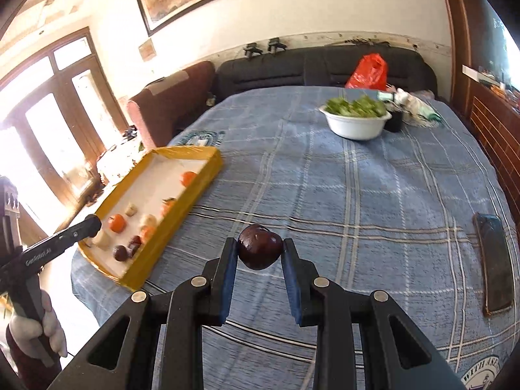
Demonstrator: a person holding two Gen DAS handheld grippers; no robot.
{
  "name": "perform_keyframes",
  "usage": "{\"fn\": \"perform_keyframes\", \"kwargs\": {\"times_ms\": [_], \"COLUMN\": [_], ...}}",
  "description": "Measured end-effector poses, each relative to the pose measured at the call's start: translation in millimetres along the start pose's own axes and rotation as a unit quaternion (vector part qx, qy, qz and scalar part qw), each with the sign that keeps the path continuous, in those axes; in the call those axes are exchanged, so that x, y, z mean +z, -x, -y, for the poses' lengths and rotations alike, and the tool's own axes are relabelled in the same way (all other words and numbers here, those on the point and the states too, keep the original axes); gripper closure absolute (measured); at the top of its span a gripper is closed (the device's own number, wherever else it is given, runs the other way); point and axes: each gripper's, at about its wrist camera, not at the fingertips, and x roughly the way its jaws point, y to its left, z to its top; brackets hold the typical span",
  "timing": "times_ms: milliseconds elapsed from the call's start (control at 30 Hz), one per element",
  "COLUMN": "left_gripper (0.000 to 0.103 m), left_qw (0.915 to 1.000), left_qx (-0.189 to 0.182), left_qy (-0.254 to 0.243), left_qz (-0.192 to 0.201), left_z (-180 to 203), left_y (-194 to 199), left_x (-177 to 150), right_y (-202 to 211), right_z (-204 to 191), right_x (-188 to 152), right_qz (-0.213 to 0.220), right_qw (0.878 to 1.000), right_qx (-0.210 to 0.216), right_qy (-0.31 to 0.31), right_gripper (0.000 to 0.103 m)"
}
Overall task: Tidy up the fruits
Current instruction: 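Lower the left gripper's plum into the tray while the right gripper releases its plum there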
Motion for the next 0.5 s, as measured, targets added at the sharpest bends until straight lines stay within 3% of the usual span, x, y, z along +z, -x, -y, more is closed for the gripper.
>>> {"fn": "perform_keyframes", "kwargs": {"times_ms": [233,500], "left_gripper": [0.076,0.076], "left_qw": [0.9983,0.9976], "left_qx": [0.057,0.066], "left_qy": [0.000,-0.001], "left_qz": [0.014,-0.021], "left_z": [-41,-68], "left_y": [9,-35], "left_x": [29,48], "right_y": [-16,-72], "right_z": [-51,-103], "right_x": [29,46], "right_qz": [-0.003,-0.046], "right_qw": [0.998,0.993], "right_qx": [0.055,0.107], "right_qy": [0.015,0.021], "right_gripper": [0.072,0.072]}}
